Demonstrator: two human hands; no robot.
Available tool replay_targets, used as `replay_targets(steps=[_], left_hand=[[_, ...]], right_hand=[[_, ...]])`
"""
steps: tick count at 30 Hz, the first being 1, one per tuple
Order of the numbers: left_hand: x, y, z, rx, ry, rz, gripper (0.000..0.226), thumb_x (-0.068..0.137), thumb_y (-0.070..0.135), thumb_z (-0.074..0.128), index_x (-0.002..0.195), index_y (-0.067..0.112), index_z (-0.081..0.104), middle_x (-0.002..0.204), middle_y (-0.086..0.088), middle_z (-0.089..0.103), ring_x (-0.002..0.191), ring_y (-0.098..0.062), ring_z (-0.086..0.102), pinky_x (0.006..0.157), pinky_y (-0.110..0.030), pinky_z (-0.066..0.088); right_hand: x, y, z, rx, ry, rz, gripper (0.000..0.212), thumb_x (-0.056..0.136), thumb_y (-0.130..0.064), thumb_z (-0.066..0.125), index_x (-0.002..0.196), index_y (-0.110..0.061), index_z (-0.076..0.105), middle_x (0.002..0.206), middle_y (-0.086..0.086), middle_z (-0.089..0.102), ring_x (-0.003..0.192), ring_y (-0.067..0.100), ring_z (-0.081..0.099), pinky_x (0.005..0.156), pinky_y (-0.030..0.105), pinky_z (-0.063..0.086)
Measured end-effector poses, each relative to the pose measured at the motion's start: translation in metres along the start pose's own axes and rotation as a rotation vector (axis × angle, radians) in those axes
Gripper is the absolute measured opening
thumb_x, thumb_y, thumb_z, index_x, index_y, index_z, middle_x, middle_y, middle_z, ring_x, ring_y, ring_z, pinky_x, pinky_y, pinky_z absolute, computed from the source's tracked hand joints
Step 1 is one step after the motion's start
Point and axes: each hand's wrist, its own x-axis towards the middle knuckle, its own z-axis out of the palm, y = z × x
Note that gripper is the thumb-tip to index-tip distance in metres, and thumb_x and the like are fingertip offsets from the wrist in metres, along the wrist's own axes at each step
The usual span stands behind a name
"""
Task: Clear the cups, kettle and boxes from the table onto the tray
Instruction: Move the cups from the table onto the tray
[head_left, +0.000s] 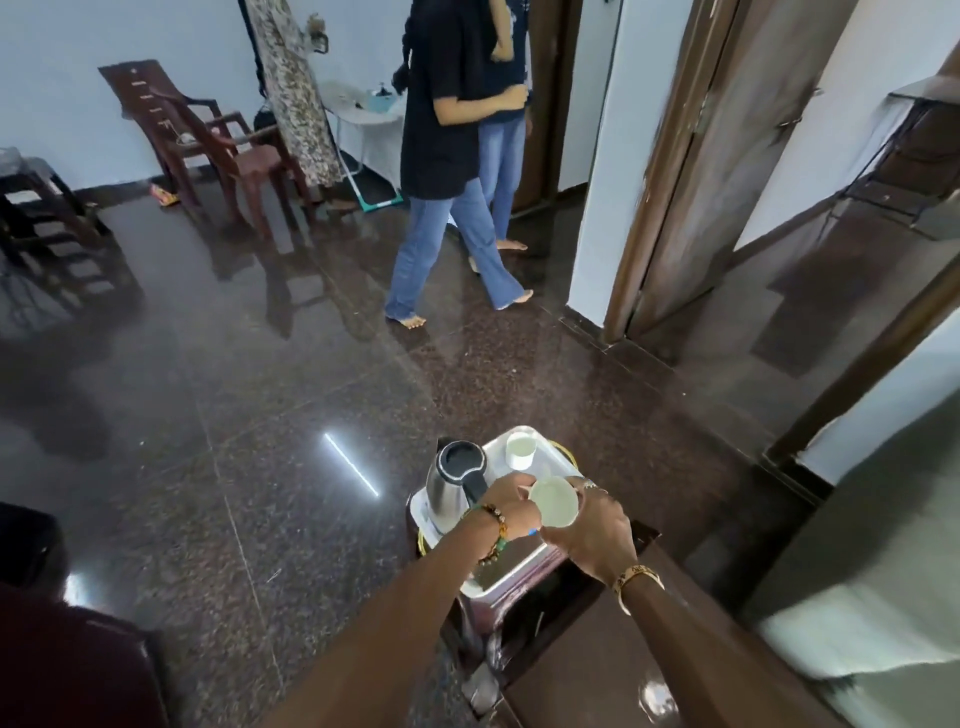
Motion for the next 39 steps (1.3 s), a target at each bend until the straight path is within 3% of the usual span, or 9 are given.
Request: replay_targets(steps=[6, 10, 15, 18, 22, 26, 30, 33, 39], left_hand=[[0.072, 0.004, 0.002, -0.068, -0.134, -0.083, 0.055, 0.076, -0.003, 0.063, 0.128, 0.009, 0.051, 0.126, -0.015, 0.059, 0.12, -0.031, 0.054, 0.103, -0.042, 0.047], [0.127, 0.003, 0.01, -0.023, -0.244, -0.13, 0.054, 0.084, -0.002, 0.057, 0.136, 0.007, 0.045, 0.133, -0.019, 0.055, 0.12, -0.034, 0.057, 0.098, -0.039, 0.051], [0.187, 0.002, 0.004, -0.008, -0.339, -0.162, 0.052, 0.087, -0.002, 0.056, 0.137, 0.005, 0.045, 0.136, -0.02, 0.053, 0.123, -0.033, 0.055, 0.097, -0.035, 0.051], [0.221, 0.0, -0.002, 0.024, -0.381, -0.154, 0.05, 0.086, -0.002, 0.056, 0.135, 0.005, 0.049, 0.133, -0.019, 0.055, 0.12, -0.033, 0.057, 0.093, -0.033, 0.052], [0.253, -0.014, 0.0, 0.102, -0.405, -0.167, 0.053, 0.064, 0.01, 0.061, 0.116, 0.018, 0.057, 0.118, -0.01, 0.062, 0.112, -0.028, 0.059, 0.093, -0.04, 0.054], [0.278, -0.039, 0.015, 0.15, -0.438, -0.199, 0.068, 0.066, 0.014, 0.058, 0.132, 0.018, 0.046, 0.127, -0.006, 0.056, 0.118, -0.025, 0.053, 0.098, -0.041, 0.05], [0.293, -0.06, 0.034, 0.156, -0.406, -0.208, 0.054, 0.069, 0.009, 0.054, 0.123, 0.01, 0.05, 0.119, -0.016, 0.059, 0.112, -0.031, 0.056, 0.095, -0.043, 0.052], [0.297, -0.067, 0.043, 0.137, -0.386, -0.208, 0.048, 0.074, 0.007, 0.055, 0.122, 0.012, 0.05, 0.117, -0.012, 0.06, 0.113, -0.029, 0.056, 0.097, -0.044, 0.05], [0.308, -0.07, 0.05, 0.109, -0.351, -0.216, 0.058, 0.076, 0.008, 0.06, 0.132, 0.014, 0.045, 0.126, -0.01, 0.057, 0.12, -0.028, 0.053, 0.102, -0.044, 0.046]], right_hand=[[0.047, 0.014, 0.012, 0.053, 0.053, 0.129, 0.07, 0.055, -0.044, 0.081, 0.121, -0.033, 0.061, 0.101, -0.011, 0.071, 0.095, 0.015, 0.069, 0.079, 0.027, 0.053], [0.081, 0.025, 0.027, 0.068, 0.07, 0.238, 0.068, 0.056, -0.052, 0.076, 0.12, -0.035, 0.061, 0.103, -0.011, 0.072, 0.096, 0.016, 0.071, 0.076, 0.026, 0.053], [0.134, 0.032, 0.045, 0.093, 0.078, 0.333, 0.065, 0.057, -0.044, 0.077, 0.119, -0.032, 0.062, 0.101, -0.008, 0.073, 0.094, 0.017, 0.071, 0.07, 0.023, 0.05], [0.164, 0.037, 0.056, 0.107, 0.054, 0.379, 0.072, 0.057, -0.044, 0.078, 0.125, -0.03, 0.06, 0.108, -0.005, 0.071, 0.101, 0.02, 0.068, 0.081, 0.029, 0.055], [0.196, 0.047, 0.078, 0.104, 0.032, 0.406, 0.073, 0.059, -0.041, 0.078, 0.128, -0.029, 0.058, 0.108, -0.003, 0.07, 0.102, 0.021, 0.068, 0.085, 0.034, 0.057], [0.22, 0.062, 0.107, 0.118, 0.019, 0.415, 0.07, 0.062, -0.036, 0.078, 0.129, -0.029, 0.057, 0.11, -0.003, 0.07, 0.103, 0.022, 0.067, 0.083, 0.033, 0.056], [0.237, 0.08, 0.133, 0.114, -0.028, 0.404, 0.073, 0.07, -0.038, 0.08, 0.136, -0.026, 0.053, 0.124, -0.004, 0.065, 0.117, 0.02, 0.062, 0.092, 0.034, 0.053], [0.248, 0.088, 0.141, 0.093, -0.04, 0.391, 0.076, 0.073, -0.039, 0.082, 0.14, -0.022, 0.051, 0.13, -0.002, 0.062, 0.125, 0.02, 0.057, 0.1, 0.038, 0.05], [0.267, 0.098, 0.149, 0.08, -0.05, 0.34, 0.067, 0.076, -0.04, 0.079, 0.134, -0.017, 0.056, 0.123, 0.002, 0.067, 0.119, 0.023, 0.061, 0.098, 0.037, 0.05]])
